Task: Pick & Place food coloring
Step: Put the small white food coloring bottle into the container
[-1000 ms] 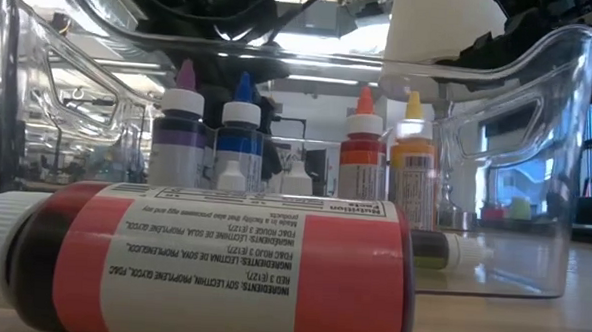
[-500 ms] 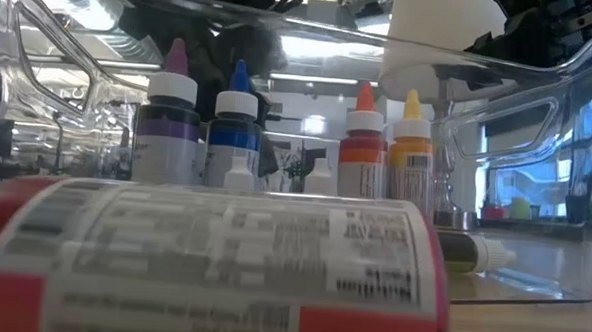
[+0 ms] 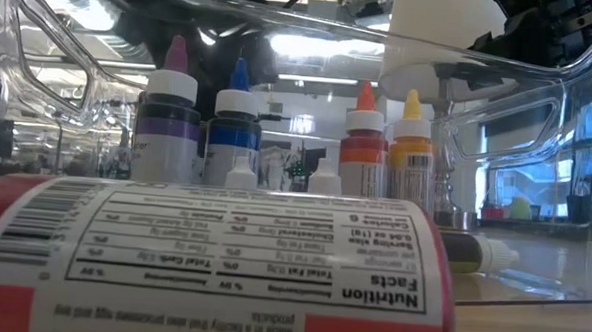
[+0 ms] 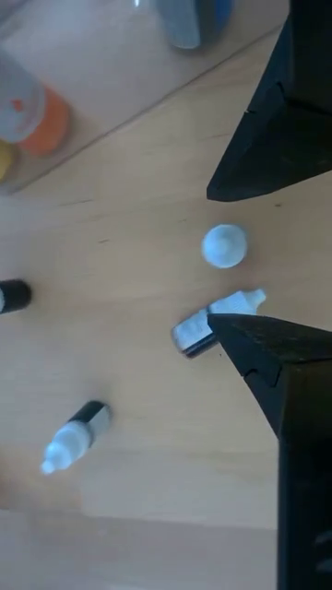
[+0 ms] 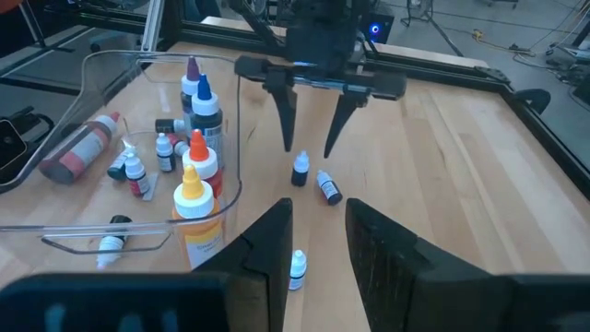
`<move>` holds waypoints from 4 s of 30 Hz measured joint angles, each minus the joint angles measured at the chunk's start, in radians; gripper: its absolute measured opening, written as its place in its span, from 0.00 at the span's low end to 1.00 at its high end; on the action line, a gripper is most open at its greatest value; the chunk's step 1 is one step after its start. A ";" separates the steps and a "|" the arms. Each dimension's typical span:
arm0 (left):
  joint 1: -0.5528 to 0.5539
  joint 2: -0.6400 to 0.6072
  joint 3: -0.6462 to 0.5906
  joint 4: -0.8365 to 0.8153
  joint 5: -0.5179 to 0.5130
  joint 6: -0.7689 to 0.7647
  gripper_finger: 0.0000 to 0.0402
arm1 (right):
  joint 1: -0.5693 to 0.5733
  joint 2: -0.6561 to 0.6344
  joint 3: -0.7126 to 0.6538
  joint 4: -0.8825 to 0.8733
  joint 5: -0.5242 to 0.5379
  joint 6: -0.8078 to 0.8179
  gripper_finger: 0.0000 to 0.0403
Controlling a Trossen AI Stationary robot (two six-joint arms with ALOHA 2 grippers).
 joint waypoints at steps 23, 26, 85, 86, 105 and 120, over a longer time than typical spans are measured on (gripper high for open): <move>-0.003 0.000 -0.021 0.078 0.000 -0.142 0.51 | 0.000 0.000 0.000 0.000 0.000 -0.003 0.26; -0.003 0.001 -0.021 0.077 0.000 -0.112 0.52 | 0.000 0.000 0.000 0.000 0.000 -0.004 0.26; -0.222 -0.102 0.231 -0.021 -0.019 -0.097 0.15 | 0.000 0.018 0.000 -0.008 0.014 -0.031 0.26; -0.242 -0.103 0.234 -0.019 -0.029 -0.105 0.15 | 0.000 0.018 0.000 -0.008 0.013 -0.031 0.26; -0.467 0.010 0.254 0.137 -0.179 -0.276 0.15 | 0.000 0.018 0.000 -0.006 0.010 -0.027 0.26; -0.473 0.166 0.347 -0.007 -0.139 -0.413 0.15 | 0.000 0.018 0.000 -0.007 0.010 -0.027 0.26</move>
